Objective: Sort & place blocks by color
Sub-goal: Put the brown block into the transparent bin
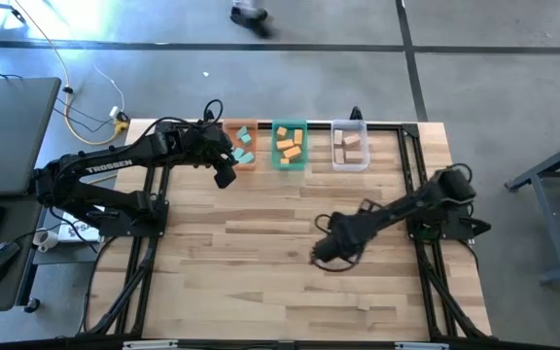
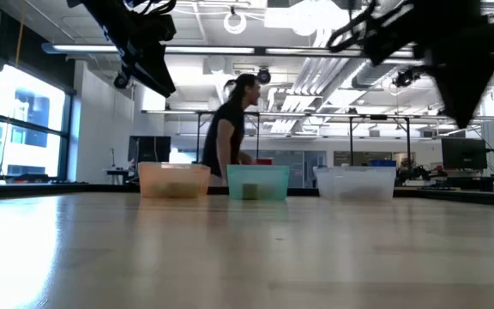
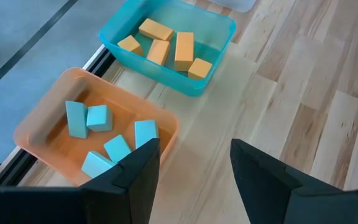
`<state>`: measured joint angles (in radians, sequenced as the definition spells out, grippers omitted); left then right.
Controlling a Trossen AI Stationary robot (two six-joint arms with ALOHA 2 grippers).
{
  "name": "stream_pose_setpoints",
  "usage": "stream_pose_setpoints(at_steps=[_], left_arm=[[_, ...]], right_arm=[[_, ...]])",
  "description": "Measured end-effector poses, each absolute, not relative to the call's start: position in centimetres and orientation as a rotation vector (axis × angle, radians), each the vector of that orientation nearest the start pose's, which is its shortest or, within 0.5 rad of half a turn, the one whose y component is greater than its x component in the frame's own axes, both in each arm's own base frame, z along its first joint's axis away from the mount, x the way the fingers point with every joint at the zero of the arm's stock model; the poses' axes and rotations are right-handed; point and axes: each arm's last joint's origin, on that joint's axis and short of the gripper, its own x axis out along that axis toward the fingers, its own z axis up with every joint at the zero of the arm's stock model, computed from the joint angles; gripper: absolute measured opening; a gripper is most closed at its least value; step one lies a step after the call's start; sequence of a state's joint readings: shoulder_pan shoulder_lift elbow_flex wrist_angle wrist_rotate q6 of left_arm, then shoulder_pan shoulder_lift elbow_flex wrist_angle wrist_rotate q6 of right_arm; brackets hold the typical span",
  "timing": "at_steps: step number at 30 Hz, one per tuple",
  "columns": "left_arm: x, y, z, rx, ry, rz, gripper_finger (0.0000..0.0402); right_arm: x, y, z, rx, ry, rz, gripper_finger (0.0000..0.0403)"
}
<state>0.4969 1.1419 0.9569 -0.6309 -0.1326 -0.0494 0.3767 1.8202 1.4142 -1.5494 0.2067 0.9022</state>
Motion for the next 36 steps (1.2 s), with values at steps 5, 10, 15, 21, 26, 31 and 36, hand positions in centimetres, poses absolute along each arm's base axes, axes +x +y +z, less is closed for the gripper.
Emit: stream_pose_setpoints(at_steps=[5, 10, 15, 21, 26, 31, 36], left_arm=[[19.9, 11.2, 28.7, -0.201, 0.8, 0.607, 0.0184], [19.9, 11.1, 28.7, -0.259, 0.787, 0.61, 0.0184], [19.8, 11.1, 28.6, -0.302, 0.792, 0.626, 0.0184], [19.7, 11.0, 28.5, -0.351, 0.793, 0.65, 0.0184], [19.7, 11.0, 28.5, -0.399, 0.777, 0.672, 0.0184], [19.7, 11.0, 28.5, -0.428, 0.767, 0.684, 0.0184], [19.7, 11.0, 28.5, -0.434, 0.767, 0.673, 0.0184]], right_arm=[[24.7, 11.6, 22.8, 0.228, 1.653, -0.666, 0.0238], [22.5, 12.9, 23.1, 0.361, 1.596, -0.616, 0.0238], [21.7, 14.4, 23.4, 0.415, 1.536, -0.547, 0.0238], [21.9, 16.8, 23.5, 0.477, 1.469, -0.376, 0.0242], [21.3, 18.3, 23.5, 0.461, 1.445, -0.304, 0.0255], [20.6, 19.5, 23.5, 0.451, 1.419, -0.265, 0.0259], [20.3, 21.1, 23.7, 0.385, 1.295, -0.171, 0.026]])
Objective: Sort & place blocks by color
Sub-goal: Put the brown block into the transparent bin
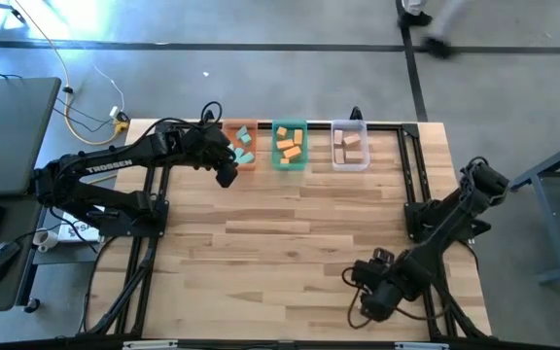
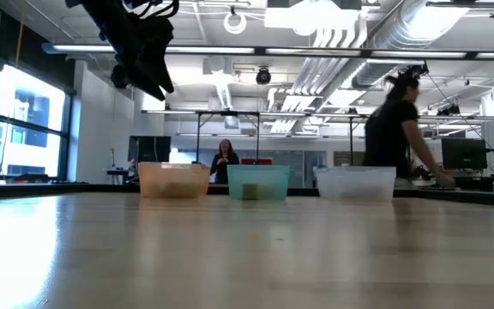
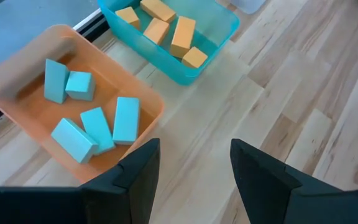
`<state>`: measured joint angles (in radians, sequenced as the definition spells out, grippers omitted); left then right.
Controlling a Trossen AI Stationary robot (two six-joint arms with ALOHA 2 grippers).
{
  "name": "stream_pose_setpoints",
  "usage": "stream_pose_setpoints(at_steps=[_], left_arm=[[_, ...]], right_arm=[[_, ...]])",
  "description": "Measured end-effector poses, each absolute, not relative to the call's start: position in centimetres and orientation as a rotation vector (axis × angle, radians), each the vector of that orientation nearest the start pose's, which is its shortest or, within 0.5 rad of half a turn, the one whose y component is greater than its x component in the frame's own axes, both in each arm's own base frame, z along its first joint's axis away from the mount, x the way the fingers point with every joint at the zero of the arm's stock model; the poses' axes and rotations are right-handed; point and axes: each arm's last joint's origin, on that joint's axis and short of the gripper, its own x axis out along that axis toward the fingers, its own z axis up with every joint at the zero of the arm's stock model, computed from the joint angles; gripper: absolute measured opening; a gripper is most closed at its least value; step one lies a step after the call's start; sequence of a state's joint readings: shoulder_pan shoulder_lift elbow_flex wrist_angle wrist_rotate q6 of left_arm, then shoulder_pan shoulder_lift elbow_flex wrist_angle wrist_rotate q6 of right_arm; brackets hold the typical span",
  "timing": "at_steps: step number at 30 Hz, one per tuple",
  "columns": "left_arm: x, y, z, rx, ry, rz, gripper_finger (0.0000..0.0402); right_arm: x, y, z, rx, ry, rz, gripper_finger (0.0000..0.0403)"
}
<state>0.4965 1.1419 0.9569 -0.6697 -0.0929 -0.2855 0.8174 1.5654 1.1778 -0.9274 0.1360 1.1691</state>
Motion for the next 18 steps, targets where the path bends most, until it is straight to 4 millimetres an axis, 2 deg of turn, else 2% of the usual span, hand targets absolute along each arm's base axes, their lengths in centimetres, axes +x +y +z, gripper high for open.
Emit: stream_pose_setpoints(at_steps=[7, 18], left_arm=[[19.7, 11.0, 28.5, -0.438, 0.766, 0.671, 0.0184], [19.7, 11.0, 28.5, -0.436, 0.767, 0.67, 0.0184]], right_arm=[[19.3, 22.9, 23.6, 0.271, 1.218, -0.071, 0.026], [19.5, 25.6, 20.0, 0.207, 1.258, -0.047, 0.026]])
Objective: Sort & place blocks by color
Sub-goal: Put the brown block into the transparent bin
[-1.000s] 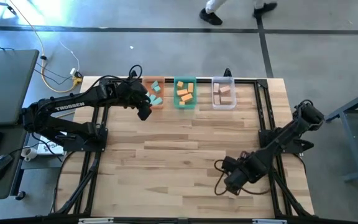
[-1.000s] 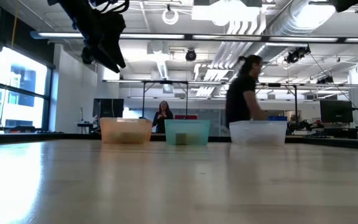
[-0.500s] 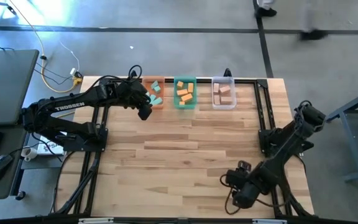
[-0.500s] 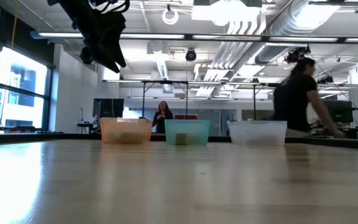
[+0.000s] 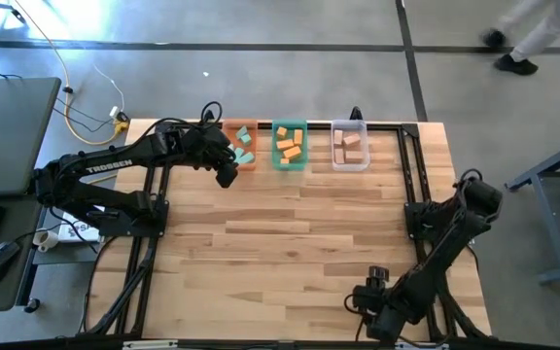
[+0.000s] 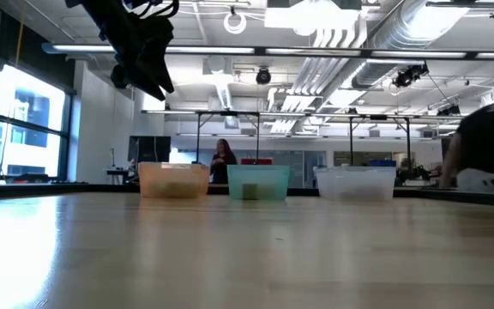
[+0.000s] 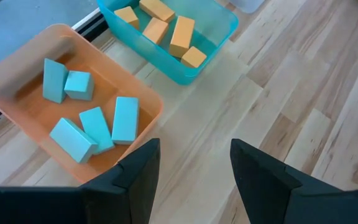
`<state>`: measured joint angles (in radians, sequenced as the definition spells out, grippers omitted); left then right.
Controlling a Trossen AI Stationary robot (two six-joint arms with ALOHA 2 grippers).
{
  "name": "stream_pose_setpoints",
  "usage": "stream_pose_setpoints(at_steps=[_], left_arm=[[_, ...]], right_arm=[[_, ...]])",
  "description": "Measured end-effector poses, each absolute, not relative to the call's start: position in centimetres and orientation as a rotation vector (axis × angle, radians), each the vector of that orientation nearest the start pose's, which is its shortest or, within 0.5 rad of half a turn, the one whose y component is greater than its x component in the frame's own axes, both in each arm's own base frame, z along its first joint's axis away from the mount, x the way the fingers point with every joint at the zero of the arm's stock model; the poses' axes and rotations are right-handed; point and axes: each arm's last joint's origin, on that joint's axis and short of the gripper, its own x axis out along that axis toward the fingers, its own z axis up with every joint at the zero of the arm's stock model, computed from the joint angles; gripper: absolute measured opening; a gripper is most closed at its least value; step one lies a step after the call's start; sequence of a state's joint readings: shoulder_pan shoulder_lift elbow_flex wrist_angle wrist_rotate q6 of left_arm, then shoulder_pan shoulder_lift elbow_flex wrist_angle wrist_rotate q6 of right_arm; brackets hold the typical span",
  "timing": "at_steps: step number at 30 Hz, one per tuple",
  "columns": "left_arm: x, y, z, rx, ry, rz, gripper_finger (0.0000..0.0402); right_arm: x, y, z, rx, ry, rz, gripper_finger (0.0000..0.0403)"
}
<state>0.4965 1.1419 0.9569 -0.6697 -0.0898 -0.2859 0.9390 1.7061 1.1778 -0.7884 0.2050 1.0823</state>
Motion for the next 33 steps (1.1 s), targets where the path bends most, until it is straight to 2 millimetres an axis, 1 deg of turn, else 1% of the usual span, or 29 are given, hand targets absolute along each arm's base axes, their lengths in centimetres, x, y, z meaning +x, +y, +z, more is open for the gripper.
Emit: stream_pose_setpoints(at_steps=[4, 9, 13, 16, 19, 26, 33], left_arm=[[19.7, 11.0, 28.5, -0.436, 0.767, 0.67, 0.0184], [19.7, 11.0, 28.5, -0.436, 0.767, 0.67, 0.0184], [19.7, 11.0, 28.5, -0.436, 0.767, 0.67, 0.0184], [19.7, 11.0, 28.5, -0.436, 0.767, 0.67, 0.0184], [19.7, 11.0, 28.5, -0.436, 0.767, 0.67, 0.0184], [19.7, 11.0, 28.5, -0.436, 0.767, 0.67, 0.0184], [19.7, 11.0, 28.4, -0.394, 0.787, 0.651, 0.0184]], right_arm=[[19.8, 26.1, 18.8, 0.205, 1.29, -0.048, 0.026], [20.1, 26.4, 17.0, 0.222, 1.325, -0.121, 0.026], [20.2, 26.7, 15.8, 0.228, 1.372, -0.144, 0.026], [20.1, 26.9, 15.1, 0.227, 1.417, -0.142, 0.026], [20.3, 26.9, 14.7, 0.23, 1.424, -0.146, 0.0255], [21.5, 26.1, 14.7, 0.264, 1.416, -0.17, 0.0208], [22.1, 25.7, 14.4, 0.288, 1.487, -0.142, 0.014]])
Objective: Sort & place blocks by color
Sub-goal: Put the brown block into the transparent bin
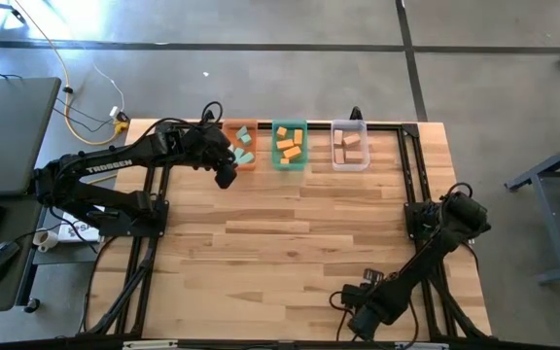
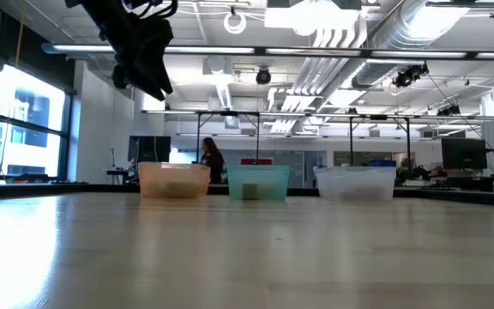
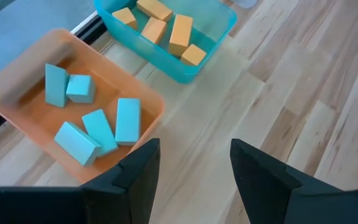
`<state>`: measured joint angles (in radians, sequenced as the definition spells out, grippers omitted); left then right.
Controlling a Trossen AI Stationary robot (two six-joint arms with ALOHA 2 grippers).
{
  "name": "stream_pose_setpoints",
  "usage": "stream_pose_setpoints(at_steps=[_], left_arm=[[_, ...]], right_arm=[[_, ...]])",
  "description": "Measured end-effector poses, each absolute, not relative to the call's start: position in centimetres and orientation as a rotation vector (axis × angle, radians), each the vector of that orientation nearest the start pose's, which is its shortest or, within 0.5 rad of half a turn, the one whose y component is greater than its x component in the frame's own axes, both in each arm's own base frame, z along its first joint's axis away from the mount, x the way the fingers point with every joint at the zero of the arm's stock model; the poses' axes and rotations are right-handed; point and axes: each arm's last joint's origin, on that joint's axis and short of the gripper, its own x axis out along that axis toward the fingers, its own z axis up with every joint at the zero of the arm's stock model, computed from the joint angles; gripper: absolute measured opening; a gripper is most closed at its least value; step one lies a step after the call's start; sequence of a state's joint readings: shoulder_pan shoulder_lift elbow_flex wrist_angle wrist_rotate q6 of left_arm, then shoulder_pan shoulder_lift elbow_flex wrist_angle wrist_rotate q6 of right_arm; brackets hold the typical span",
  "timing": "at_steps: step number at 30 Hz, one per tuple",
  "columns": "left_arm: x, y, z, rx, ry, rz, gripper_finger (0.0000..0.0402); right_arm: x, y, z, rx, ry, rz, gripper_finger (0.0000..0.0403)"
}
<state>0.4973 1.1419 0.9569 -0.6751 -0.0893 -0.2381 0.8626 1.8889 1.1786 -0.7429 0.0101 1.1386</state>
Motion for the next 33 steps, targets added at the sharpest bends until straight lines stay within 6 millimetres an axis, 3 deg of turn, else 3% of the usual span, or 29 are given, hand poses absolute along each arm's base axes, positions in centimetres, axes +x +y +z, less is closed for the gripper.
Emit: stream_pose_setpoints(at_steps=[8, 16, 25, 33], left_arm=[[19.6, 10.9, 28.4, -0.366, 0.809, 0.638, 0.0184], [19.6, 10.9, 28.4, -0.319, 0.821, 0.616, 0.0184], [19.7, 11.0, 28.5, -0.243, 0.828, 0.582, 0.0184], [20.2, 11.3, 29.0, -0.177, 0.762, 0.564, 0.0184]], right_arm=[[22.9, 25.0, 14.5, 0.359, 1.507, -0.175, 0.0107], [26.2, 21.3, 15.5, 0.408, 1.418, -0.258, 0.0107], [30.6, 13.5, 17.4, 0.395, 1.263, -0.376, 0.0107], [32.9, 5.1, 18.9, 0.386, 1.126, -0.559, 0.0107]])
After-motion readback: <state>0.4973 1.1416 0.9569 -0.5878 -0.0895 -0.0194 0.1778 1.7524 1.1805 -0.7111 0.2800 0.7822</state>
